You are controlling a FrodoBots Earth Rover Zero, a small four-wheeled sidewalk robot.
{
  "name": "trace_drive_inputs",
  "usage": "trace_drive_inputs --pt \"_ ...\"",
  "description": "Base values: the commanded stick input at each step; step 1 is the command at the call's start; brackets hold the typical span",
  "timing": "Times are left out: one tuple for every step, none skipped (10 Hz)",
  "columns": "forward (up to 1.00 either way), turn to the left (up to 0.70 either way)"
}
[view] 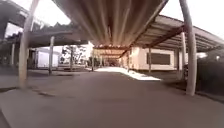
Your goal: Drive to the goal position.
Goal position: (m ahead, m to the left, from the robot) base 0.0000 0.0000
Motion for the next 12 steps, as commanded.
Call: trace_drive_inputs --pt "0.70 0.28" --pt "0.70 0.35" --pt "0.70 0.35" --pt "0.70 0.35" --pt "0.70 0.35" --pt "0.70 0.20" --pt "0.70 0.04" --pt "0.70 0.00" --pt "0.70 0.00" --pt "0.70 0.00" --pt "0.70 0.00" --pt "0.70 0.00"
